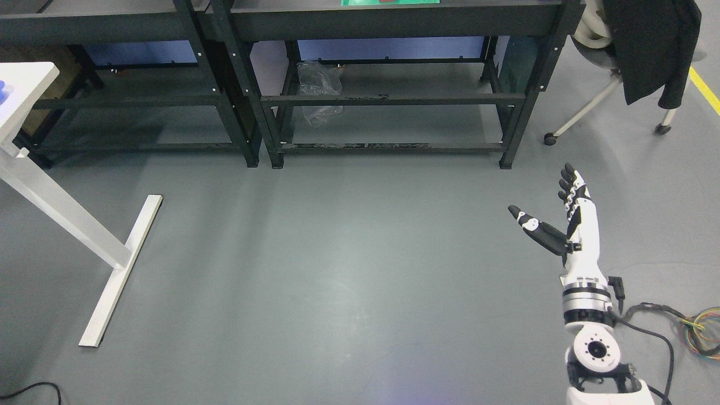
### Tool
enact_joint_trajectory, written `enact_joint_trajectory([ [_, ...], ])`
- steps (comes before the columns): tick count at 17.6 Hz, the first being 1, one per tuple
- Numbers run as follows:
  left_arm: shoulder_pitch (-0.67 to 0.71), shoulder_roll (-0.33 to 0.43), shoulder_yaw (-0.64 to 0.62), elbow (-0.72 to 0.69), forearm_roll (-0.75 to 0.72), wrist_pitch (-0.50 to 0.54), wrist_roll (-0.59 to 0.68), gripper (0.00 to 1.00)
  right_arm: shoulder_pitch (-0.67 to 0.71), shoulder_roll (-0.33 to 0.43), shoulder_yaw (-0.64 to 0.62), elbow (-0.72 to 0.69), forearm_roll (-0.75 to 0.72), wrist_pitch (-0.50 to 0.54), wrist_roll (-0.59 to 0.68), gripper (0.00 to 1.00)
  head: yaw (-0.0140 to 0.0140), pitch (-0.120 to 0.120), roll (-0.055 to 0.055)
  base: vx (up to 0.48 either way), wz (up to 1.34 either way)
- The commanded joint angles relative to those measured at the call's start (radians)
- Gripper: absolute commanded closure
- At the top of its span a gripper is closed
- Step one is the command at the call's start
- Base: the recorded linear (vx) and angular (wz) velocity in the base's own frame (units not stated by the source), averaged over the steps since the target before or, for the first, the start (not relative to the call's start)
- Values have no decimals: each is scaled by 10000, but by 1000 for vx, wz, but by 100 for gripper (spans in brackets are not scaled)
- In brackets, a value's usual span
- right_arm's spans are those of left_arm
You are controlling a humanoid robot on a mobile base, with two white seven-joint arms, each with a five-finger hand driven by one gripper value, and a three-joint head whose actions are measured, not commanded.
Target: Pick pink block from left shelf to tray
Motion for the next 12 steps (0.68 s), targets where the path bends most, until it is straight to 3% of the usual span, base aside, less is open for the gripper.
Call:
enact_joint_trajectory([
  [1, 200, 175, 0, -175, 0, 4, 1, 0, 25, -175, 31, -12, -1, 2, -41, 0, 0, 0, 0, 0, 0],
  [12, 200, 175, 0, -175, 0, 4, 1, 0, 41, -175, 77, -12, 183, 17, -41, 0, 0, 0, 0, 0, 0],
])
